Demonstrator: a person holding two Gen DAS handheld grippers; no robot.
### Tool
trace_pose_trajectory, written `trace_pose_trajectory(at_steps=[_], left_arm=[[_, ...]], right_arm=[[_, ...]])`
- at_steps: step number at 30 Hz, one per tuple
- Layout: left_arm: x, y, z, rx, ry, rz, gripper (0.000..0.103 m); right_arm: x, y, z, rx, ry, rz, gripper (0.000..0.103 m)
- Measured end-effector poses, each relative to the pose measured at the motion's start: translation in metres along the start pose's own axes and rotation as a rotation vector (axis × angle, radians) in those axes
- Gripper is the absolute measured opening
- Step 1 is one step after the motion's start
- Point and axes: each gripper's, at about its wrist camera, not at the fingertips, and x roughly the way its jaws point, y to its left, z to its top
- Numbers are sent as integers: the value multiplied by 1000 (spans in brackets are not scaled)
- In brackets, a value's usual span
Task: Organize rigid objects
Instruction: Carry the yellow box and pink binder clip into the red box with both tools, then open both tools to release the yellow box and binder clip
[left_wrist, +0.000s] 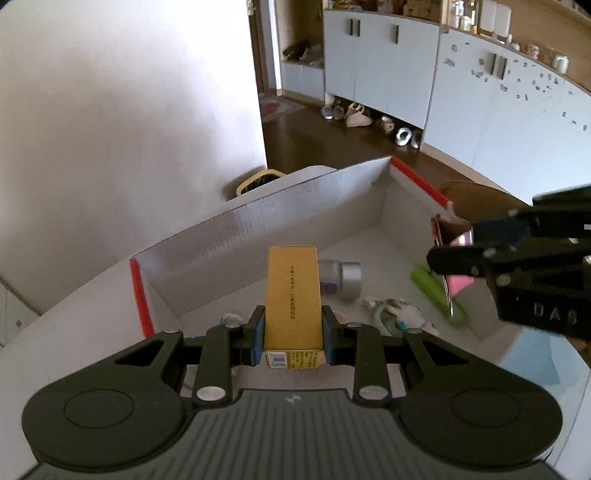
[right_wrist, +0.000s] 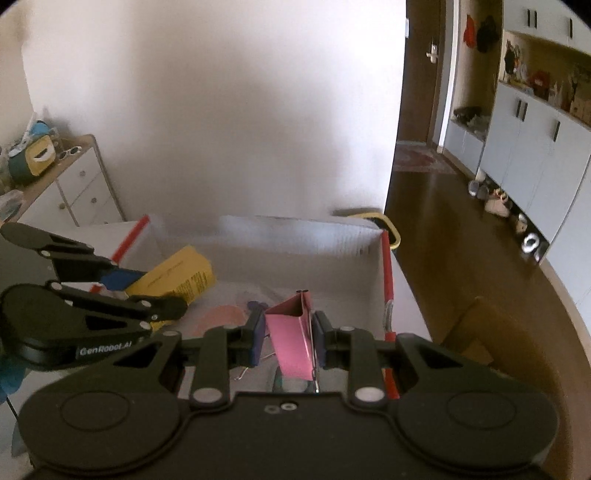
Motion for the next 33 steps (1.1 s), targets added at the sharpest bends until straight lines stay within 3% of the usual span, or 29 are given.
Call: trace_pose_trajectory(at_steps=[13,23,33], left_arm=[[59,16,20,-15,76,23,29],[83,18,16,-11,168,5,29],[89,22,18,-38,195,24,29]], right_arm=[[51,1,2,-13,92,-8,26],[63,0,3,-17,131,-14,26],[67,-6,5,10,138,-30,30]])
